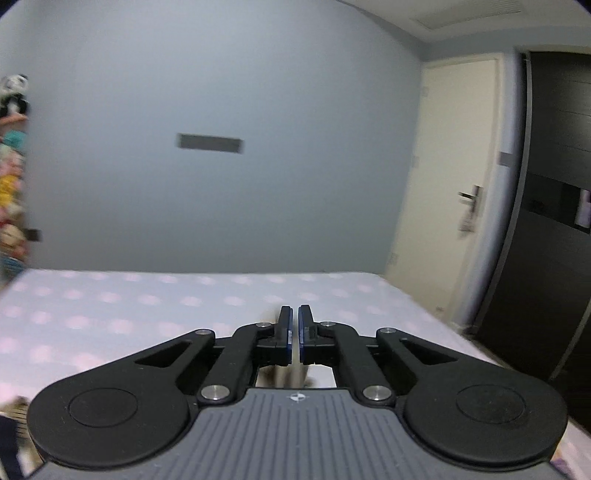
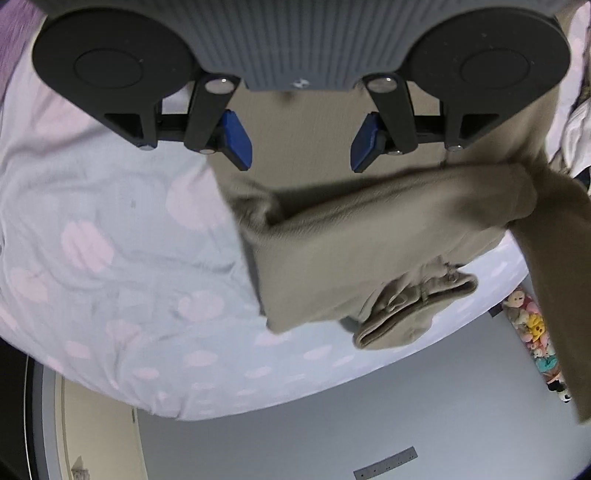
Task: Fold clothes
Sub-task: 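Lay the held sleeve across the hoodie body and open the left gripper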
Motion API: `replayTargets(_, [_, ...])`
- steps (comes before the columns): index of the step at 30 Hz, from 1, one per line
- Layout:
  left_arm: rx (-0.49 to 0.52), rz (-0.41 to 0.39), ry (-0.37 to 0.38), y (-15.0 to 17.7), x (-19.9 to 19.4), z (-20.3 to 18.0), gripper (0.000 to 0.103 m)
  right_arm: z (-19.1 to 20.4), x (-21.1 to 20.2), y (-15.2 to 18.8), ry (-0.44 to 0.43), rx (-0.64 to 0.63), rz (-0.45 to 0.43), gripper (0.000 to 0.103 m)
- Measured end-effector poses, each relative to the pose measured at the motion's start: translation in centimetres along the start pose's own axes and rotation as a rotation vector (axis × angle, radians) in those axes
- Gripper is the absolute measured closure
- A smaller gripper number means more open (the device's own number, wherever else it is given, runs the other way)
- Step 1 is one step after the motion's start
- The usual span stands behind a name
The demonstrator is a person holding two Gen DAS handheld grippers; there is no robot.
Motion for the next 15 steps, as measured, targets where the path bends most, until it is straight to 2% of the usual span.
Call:
replayTargets(5, [0.068,0.114,0.076,2.5,6.7,-5.3,0.102,-1.3,1.5,-1.0,-0.018,0.005,-0.030,0.040])
replayTargets(8, [0.115,0.177,0.074,4.7,8.9,-6.2,0.101,-2.3,2.5,0.0,-0.059,0.049,-0.003,0.040])
replayTargets(11, [0.144,0.234,0.049,7.3,9.5,-5.0,0.101,-3.0,3.0,1.0,-0.091,0.092,0.025,0.040])
replayTargets(15, [0.170,0.277,-0.019,10.4,7.7,-1.7,0.092,-2.3,2.9,0.8,-0.176,0.154,0.029,0.040])
Point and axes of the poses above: each gripper's, at about its wrist camera, not at the fingertips, and x roughly the way its jaws point, z to its left, y to its underside, the point moved 8 cm from there along x, roughly the way its jaws point, and after that the axes turned 4 degrees about z, right-handed, at the moved point
